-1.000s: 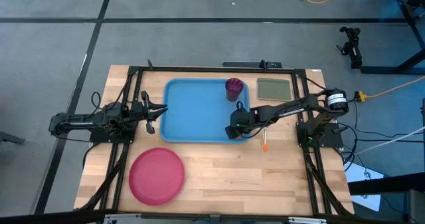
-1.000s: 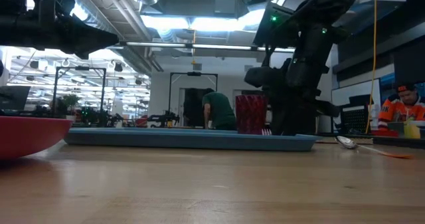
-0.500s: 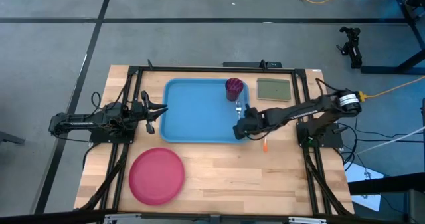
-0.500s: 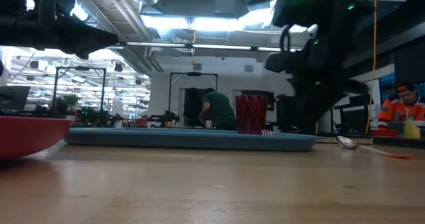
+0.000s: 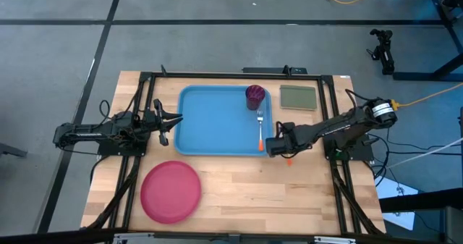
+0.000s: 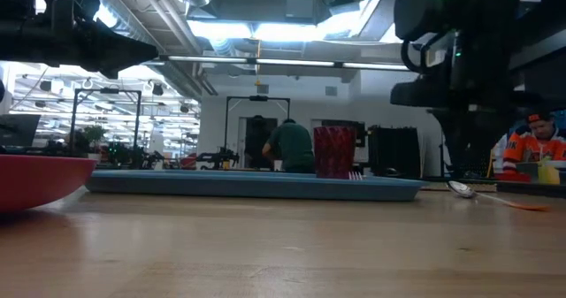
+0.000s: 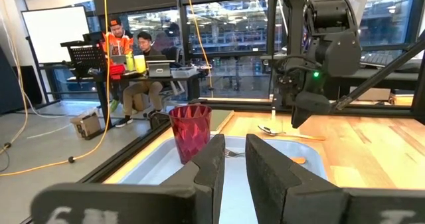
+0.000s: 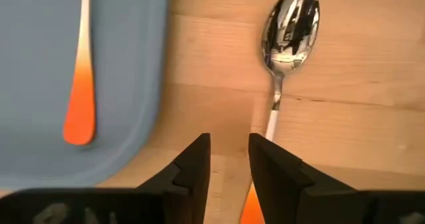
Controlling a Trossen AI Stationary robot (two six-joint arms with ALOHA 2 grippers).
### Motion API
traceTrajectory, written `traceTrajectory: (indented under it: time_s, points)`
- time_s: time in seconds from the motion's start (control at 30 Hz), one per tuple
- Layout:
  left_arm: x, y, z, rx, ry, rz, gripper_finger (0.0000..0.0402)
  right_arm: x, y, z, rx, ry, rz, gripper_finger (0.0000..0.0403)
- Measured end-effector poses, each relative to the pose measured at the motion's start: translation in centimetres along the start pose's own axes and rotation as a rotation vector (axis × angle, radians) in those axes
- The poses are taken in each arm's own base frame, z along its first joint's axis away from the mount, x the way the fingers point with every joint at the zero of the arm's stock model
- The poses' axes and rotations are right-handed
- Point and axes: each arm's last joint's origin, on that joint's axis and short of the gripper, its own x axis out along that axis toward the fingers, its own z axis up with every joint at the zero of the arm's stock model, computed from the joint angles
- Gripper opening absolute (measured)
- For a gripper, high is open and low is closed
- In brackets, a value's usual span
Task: Pick and place plate/cup/fork/spoon on tray
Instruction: Put the orange spoon to the left of the orange fork on the blue tray
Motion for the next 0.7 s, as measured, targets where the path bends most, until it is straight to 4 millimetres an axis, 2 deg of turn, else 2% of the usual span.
traceTrajectory:
  time_s: [0.4,0.7]
  points:
    - [0.0,0.0,0.0,0.0,0.0,-0.001,0.0055,1.6,-2.4,-0.1,0.056,0.047,0.015,0.0108]
    - [0.0,0.0,0.0,0.0,0.0,0.0,0.0055,3.8,-3.8,0.2,0.1,0.1,0.052,0.0108]
